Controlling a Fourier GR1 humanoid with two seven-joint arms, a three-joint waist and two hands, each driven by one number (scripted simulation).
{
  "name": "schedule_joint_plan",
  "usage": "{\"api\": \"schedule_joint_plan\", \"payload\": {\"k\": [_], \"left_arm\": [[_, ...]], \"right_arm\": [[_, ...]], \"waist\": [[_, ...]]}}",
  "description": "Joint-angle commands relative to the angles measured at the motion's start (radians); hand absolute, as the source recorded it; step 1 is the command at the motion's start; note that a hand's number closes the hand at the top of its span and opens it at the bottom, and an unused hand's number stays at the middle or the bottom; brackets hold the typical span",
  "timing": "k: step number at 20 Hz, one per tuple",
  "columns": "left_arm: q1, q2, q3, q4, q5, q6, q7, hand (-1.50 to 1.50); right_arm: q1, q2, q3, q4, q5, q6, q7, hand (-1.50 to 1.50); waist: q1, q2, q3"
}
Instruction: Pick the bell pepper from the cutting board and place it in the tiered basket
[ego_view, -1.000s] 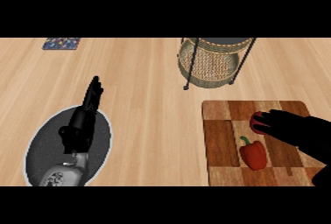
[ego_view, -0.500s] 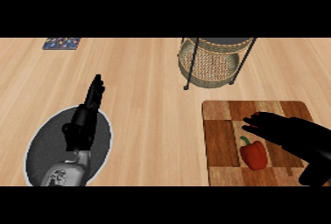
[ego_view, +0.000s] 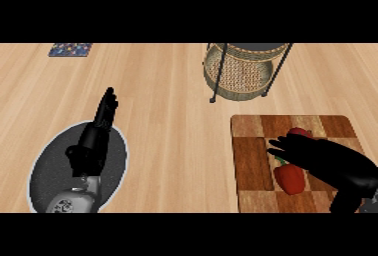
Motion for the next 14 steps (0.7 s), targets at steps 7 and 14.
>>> {"api": "schedule_joint_plan", "payload": {"k": [7,14], "left_arm": [[-0.036,-0.026,0.018,-0.007,-0.021,-0.001,0.031,0.0],[-0.035,-0.025,0.014,-0.041,-0.036,-0.013,0.07,0.0]], "right_arm": [[0.077,0.034,-0.014,0.029,0.053,-0.044,-0.073,-1.5],[-0.021,0.104,-0.024,0.165,0.048,-0.058,-0.091,-1.5]], "waist": [[-0.003,0.0,0.0],[0.003,0.0,0.0]]}}
